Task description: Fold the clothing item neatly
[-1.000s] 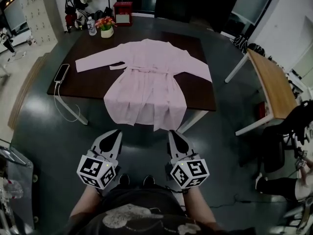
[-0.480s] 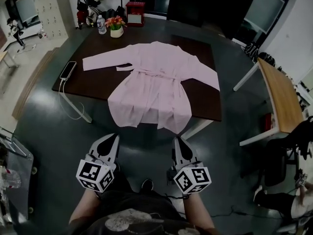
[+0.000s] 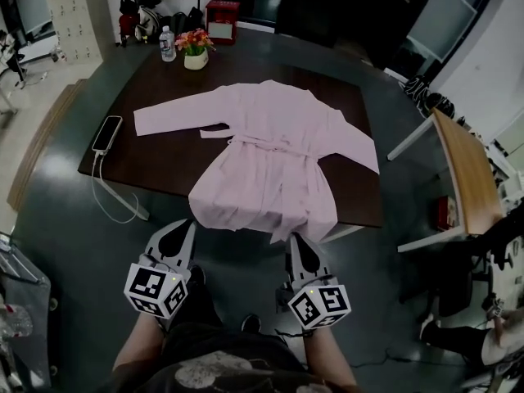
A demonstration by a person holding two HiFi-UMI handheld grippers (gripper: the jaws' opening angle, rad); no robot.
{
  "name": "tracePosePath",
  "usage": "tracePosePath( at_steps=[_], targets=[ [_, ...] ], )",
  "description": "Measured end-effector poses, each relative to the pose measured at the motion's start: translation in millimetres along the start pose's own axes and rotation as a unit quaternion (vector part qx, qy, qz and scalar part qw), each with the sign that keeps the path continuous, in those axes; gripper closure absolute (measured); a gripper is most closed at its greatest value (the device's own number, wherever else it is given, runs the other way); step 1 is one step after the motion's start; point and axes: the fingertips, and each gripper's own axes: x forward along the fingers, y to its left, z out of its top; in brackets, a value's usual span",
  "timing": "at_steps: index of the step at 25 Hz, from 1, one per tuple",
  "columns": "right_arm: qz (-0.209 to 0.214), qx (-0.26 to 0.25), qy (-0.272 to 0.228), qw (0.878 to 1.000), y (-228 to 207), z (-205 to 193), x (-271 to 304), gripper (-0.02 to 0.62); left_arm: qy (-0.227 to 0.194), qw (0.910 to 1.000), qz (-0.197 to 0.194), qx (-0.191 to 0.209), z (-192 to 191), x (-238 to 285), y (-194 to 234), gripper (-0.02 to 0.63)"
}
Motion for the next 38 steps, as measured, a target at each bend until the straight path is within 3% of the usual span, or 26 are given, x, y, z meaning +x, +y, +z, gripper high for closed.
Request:
tracePosePath(
  at_steps=[4,12,21,24,30,34,38],
  targets=[
    [0.002,0.022,-0.009,1.000,21,1,70,0.604,0.008,0.9997,-0.023,-0.004,13,26,51,0.597],
    [-0.018,-0.004,0.006,1.000,64,-1,160,0.604,0.033,0.9984,-0.045,-0.005,28,58,137,0.597],
    [-0.028,0.000,0.022,0.999,45,0,200,0.604,0.041,0.9978,-0.053,-0.006,35,107,154,0.597],
    [0.002,-0.015,0.023,1.000,45,7,219,0.604,0.037,0.9989,-0.028,-0.003,42,116,155,0.595],
    [0.078,-0.041,0.045,0.995,55,6,256,0.604,0.029,0.9977,0.060,0.010,51,118,180,0.595],
    [0.122,-0.042,0.066,0.989,75,-3,281,0.604,0.012,0.9963,0.083,0.018,58,113,195,0.595],
    [0.156,-0.043,0.089,0.983,107,-20,310,0.604,0.023,0.9934,0.112,0.010,49,112,227,0.597]
  ],
)
